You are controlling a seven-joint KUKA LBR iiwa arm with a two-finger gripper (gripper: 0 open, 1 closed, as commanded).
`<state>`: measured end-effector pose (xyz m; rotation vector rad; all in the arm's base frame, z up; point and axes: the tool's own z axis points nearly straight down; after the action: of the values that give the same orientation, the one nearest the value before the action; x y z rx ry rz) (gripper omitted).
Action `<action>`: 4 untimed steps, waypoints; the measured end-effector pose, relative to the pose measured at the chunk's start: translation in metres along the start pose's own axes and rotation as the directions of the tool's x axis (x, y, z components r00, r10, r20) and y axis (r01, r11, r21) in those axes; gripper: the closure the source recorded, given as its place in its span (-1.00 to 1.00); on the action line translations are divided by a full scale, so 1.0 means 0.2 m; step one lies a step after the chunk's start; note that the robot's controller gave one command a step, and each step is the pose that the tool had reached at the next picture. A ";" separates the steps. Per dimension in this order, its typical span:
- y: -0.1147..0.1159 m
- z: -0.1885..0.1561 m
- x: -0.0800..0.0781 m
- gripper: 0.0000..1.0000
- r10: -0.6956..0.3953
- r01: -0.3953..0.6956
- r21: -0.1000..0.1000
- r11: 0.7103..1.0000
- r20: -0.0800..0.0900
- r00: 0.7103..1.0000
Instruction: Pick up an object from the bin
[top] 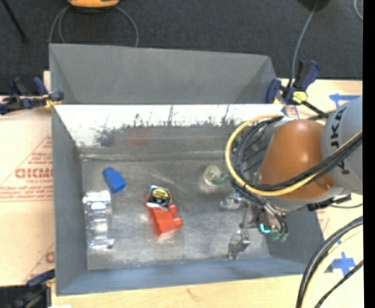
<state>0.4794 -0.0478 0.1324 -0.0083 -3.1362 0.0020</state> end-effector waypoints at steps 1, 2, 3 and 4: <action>0.59 0.29 -0.40 -1.00 -0.186 0.186 0.004 0.983 0.010 0.982; 0.90 0.16 -0.16 -1.00 0.034 -0.034 -0.005 0.999 0.007 0.999; 0.75 0.12 -0.31 -1.00 -0.024 0.024 0.001 1.000 0.011 1.000; 0.92 0.29 -0.14 -1.00 -0.293 0.293 0.005 0.956 0.018 0.956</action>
Offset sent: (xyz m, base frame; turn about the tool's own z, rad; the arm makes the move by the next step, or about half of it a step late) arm 0.0766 0.1178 -0.0624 -0.1806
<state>0.5087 0.1361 0.0740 0.4599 -3.1212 0.0038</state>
